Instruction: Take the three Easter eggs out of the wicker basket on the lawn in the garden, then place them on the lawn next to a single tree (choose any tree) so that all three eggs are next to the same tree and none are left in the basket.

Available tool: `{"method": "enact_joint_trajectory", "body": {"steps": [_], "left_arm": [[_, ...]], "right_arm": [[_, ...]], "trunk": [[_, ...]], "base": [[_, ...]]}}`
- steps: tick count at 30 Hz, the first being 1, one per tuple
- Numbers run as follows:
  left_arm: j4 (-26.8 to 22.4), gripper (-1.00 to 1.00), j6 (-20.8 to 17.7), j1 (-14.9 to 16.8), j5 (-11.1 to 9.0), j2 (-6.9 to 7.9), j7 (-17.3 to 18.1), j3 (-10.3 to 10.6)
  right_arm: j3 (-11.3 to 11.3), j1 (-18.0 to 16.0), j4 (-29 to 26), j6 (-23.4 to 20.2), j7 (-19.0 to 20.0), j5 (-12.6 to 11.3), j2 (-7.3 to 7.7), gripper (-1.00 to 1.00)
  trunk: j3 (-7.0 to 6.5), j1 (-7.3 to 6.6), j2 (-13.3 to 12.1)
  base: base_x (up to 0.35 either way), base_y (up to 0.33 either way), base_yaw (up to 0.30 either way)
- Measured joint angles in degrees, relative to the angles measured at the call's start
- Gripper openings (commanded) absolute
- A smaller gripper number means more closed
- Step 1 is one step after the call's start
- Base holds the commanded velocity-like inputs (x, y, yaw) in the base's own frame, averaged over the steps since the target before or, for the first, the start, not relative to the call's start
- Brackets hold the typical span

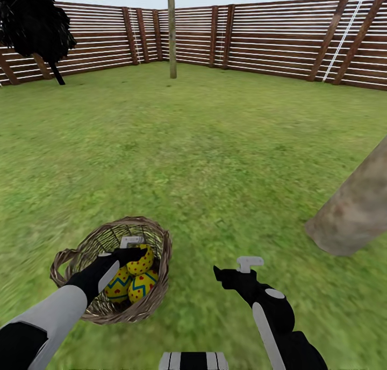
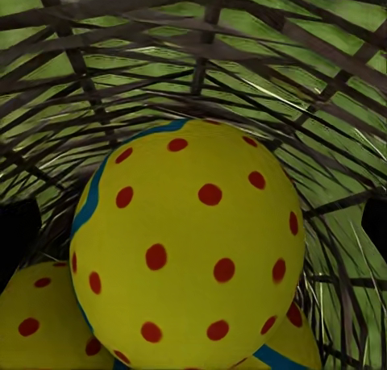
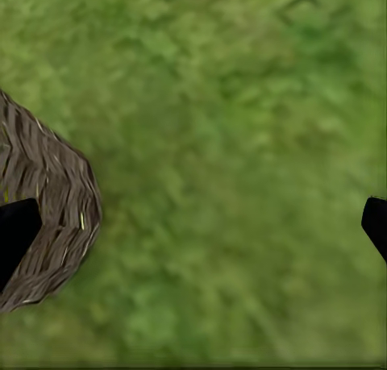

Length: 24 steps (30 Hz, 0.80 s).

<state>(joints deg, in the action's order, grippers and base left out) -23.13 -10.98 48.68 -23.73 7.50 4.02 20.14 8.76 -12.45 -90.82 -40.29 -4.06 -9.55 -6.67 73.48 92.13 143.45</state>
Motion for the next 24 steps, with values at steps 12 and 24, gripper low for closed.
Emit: {"method": "enact_joint_trajectory", "body": {"steps": [12,24], "left_arm": [[0.02,1.00,0.13,0.02,-0.01,0.00,-0.17,-0.07],[-0.07,1.00,0.39,0.00,-0.08,0.00,-0.18,-0.07]], "right_arm": [[0.00,0.00,0.00,0.00,0.00,0.00,0.02,1.00],[0.02,0.00,0.00,0.07,0.00,0.00,0.00,1.00]], "trunk": [[2.66,0.31,0.16],[2.89,0.33,0.18]], "base": [[0.000,0.000,0.000],[0.000,0.000,0.000]]}}
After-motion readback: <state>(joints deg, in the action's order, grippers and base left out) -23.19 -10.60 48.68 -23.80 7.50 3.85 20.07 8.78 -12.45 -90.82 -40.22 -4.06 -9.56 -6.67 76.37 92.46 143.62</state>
